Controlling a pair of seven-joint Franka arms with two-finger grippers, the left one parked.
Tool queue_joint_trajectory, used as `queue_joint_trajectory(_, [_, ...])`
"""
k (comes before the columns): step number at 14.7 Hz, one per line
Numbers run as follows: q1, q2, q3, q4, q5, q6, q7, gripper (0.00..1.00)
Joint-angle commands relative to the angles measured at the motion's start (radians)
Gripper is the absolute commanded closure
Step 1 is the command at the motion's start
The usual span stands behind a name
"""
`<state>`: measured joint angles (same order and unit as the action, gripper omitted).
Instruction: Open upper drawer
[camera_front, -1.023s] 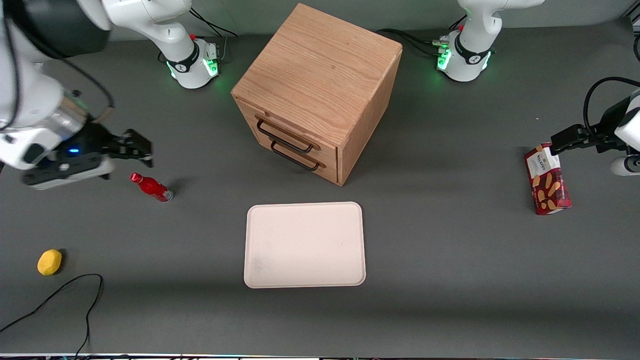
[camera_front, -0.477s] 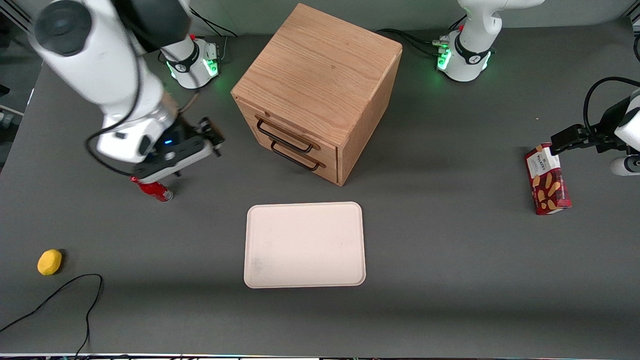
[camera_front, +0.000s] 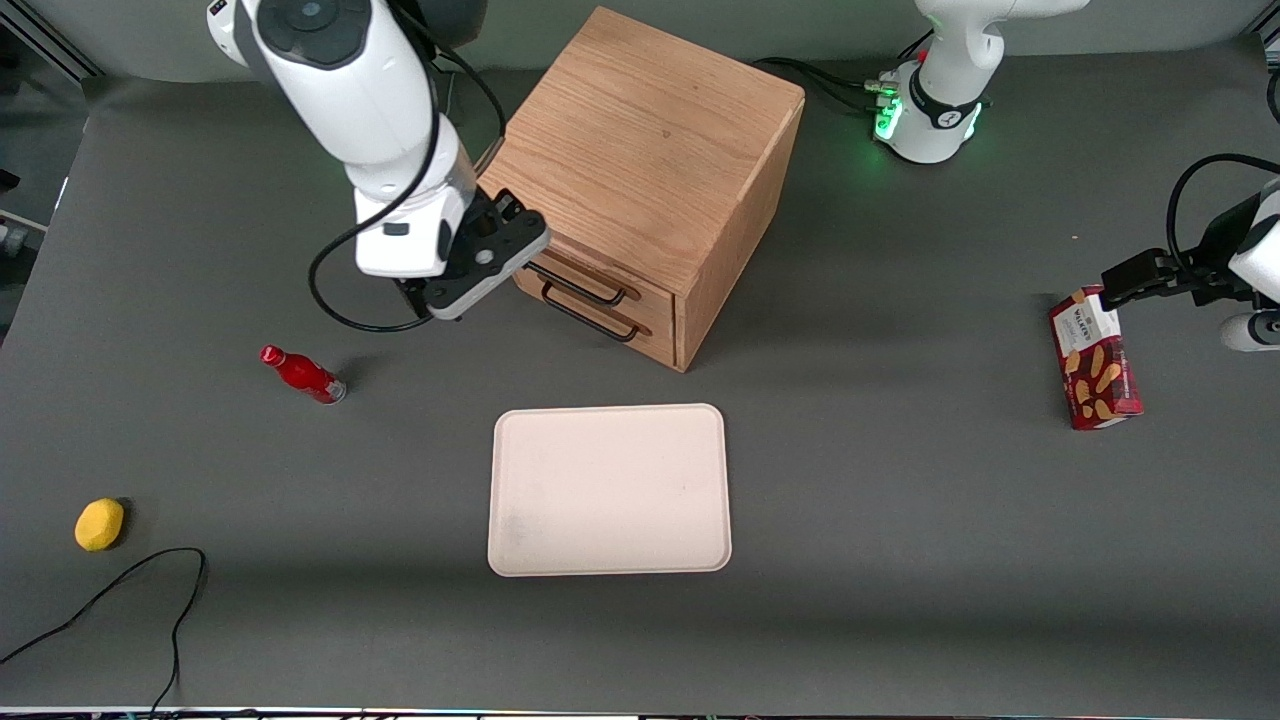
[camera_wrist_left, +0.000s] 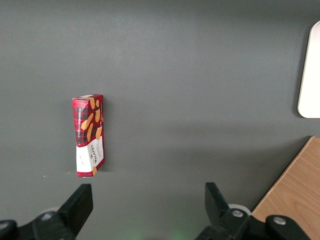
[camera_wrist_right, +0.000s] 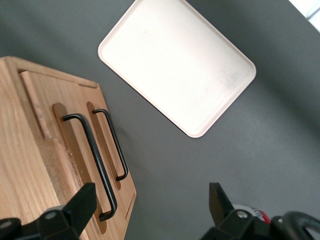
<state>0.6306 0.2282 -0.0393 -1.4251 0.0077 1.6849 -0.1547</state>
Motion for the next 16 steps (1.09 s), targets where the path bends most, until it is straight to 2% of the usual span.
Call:
queue_joint_trajectory(1, [0.026,0.037,-0.011,0.029,0.005,-0.014,-0.106,0.0])
queue_joint_trajectory(5, [0.038,0.052,-0.011,0.025,0.044,-0.014,-0.123,0.0])
queue_joint_trajectory(7, [0.038,0.052,-0.013,0.02,0.049,-0.016,-0.187,0.0])
queue_joint_trajectory(13, [0.035,0.052,-0.016,0.018,0.119,-0.042,-0.296,0.0])
queue_joint_trajectory(16, [0.032,0.052,-0.017,0.015,0.12,-0.047,-0.321,0.0])
